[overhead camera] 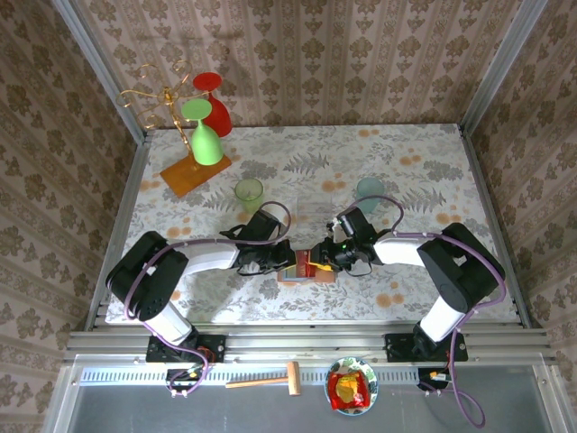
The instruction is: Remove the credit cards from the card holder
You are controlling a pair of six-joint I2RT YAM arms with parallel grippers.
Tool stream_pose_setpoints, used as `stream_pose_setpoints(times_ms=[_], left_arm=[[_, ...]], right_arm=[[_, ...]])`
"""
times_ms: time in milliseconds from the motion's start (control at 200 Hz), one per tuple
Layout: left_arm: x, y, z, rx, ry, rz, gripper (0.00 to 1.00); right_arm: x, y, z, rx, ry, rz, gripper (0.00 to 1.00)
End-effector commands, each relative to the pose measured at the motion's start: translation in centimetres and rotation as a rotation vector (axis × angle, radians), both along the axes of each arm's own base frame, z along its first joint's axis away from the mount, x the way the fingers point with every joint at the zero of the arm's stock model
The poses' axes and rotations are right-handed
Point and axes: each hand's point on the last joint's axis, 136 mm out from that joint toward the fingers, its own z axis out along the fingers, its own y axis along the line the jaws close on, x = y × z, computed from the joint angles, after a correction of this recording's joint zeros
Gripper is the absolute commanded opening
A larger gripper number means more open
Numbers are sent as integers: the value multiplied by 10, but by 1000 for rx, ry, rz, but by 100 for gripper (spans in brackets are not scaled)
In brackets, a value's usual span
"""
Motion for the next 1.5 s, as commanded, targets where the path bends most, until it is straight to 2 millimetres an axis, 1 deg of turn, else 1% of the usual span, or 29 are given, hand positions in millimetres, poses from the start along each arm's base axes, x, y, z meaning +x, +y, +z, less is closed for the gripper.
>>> stream_pose_setpoints(times_ms=[0, 180, 490, 735, 1000, 1135, 1300, 1495], left_arm=[[-13, 19, -22, 90, 51, -3, 7], [-12, 20, -21, 91, 49, -1, 7], [-11, 23, -15, 101, 35, 4, 7], [-12, 28, -15, 105, 34, 16, 7], [-14, 24, -14, 94, 32, 12, 7], [-14, 22, -13, 93, 30, 11, 7], [-13, 19, -9, 87, 22, 9, 7], [-7, 15, 5, 72, -14, 9, 12]], right_arm=[[-8, 2, -7, 22, 34, 15, 32], [-7, 3, -4, 37, 36, 10, 26], [-5, -5, -6, 28, 25, -16, 16], [-5, -10, -6, 22, 20, -18, 11], [-7, -16, 2, 10, -1, -13, 8], [-7, -22, 10, 3, -17, -15, 7], [-4, -29, 25, -7, -52, -18, 5], [1, -36, 49, -24, -110, -10, 3]])
